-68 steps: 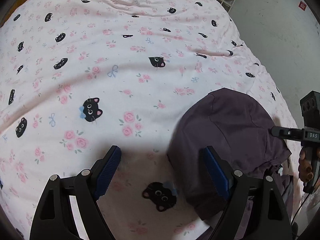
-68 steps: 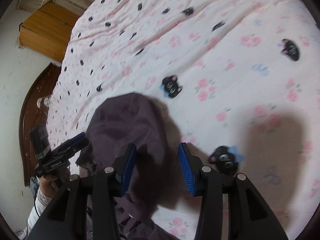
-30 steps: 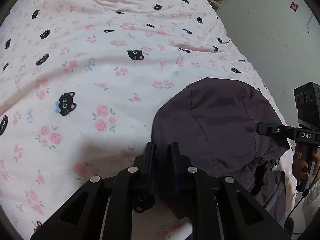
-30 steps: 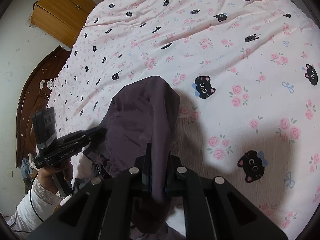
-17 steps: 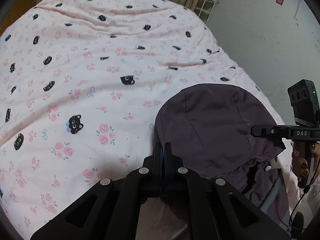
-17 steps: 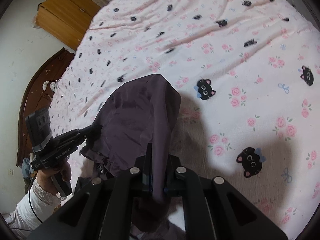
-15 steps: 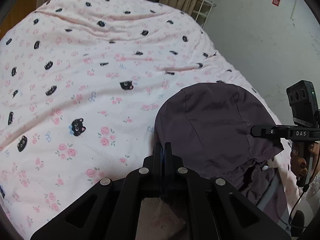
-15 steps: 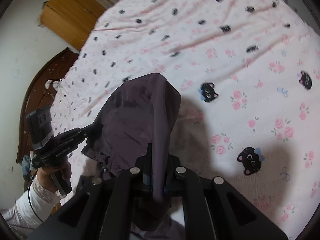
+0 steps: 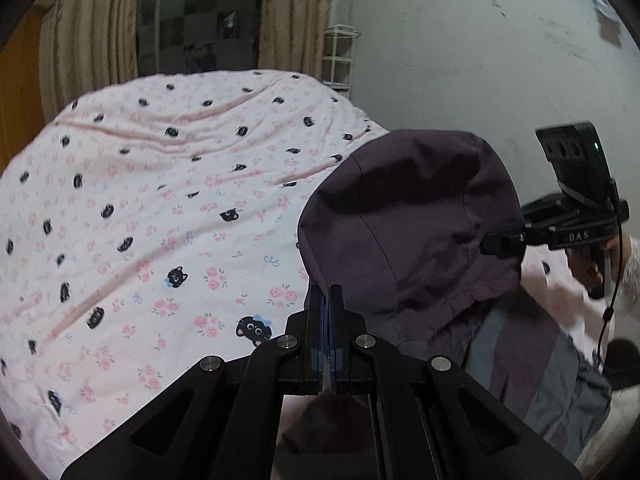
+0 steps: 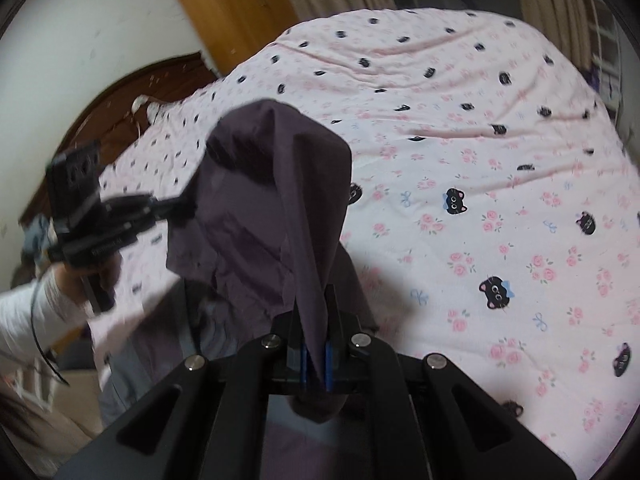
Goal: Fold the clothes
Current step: 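Lift the hood with both grippers and fold it over onto the hem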
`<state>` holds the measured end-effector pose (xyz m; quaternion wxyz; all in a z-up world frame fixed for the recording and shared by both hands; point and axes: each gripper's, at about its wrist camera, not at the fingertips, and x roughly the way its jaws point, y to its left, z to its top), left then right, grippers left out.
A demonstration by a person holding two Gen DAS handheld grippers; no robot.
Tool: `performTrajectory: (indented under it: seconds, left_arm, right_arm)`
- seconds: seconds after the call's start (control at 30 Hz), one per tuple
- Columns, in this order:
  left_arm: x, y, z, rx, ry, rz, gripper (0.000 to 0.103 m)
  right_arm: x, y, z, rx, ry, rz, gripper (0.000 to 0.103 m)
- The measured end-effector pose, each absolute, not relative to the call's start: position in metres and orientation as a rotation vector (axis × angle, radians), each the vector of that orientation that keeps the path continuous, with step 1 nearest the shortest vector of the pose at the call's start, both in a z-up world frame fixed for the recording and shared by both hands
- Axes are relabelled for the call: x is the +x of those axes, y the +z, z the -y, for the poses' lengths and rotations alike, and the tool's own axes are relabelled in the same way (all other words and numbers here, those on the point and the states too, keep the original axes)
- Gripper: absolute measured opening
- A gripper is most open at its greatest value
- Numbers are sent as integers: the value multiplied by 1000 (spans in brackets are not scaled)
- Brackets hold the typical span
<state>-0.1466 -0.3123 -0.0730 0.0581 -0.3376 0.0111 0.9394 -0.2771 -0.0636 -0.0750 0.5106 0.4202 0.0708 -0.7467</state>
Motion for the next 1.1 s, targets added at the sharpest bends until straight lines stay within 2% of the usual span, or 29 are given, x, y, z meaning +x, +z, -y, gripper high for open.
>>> performTrajectory:
  seconds: [0.23,0.43,0.47,0.57,0.7,0.83,0.87,0.97,1.1]
  left_arm:
    - [-118,-80,283,-1008,2826,-294,1]
    - [-105,-93,268,-1027,2801,-415,1]
    - [-103,-96,266,-1030,2796,-434,1]
    - [-97,-102,259,-1040,2781,-492,1]
    - [-91,-107,255,-1044,2780,-503,1]
    - [-86,-109,253,-1042,2781,-503,1]
    - [-85,-109,252,-1043,2782,-504,1]
    - [-83,-110,251,-1048,2785,-507,1]
    - [-81,-109,249,-1050,2788,-516,1]
  right_arm:
    - [-244,-81,53,973,-1813,-294,10]
    - [-228,-92,49,988,-1841,-388,12]
    - [-226,-91,46,992,-1838,-386,16]
    - [-218,-88,36,1005,-1826,-379,45]
    - [-208,-79,23,1017,-1822,-366,47]
    - [-193,-46,15,954,-1817,-326,48]
    - [-187,-37,19,919,-1831,-357,48]
    - [-173,-9,34,815,-1865,-456,61]
    - [-164,20,69,730,-1849,-553,63]
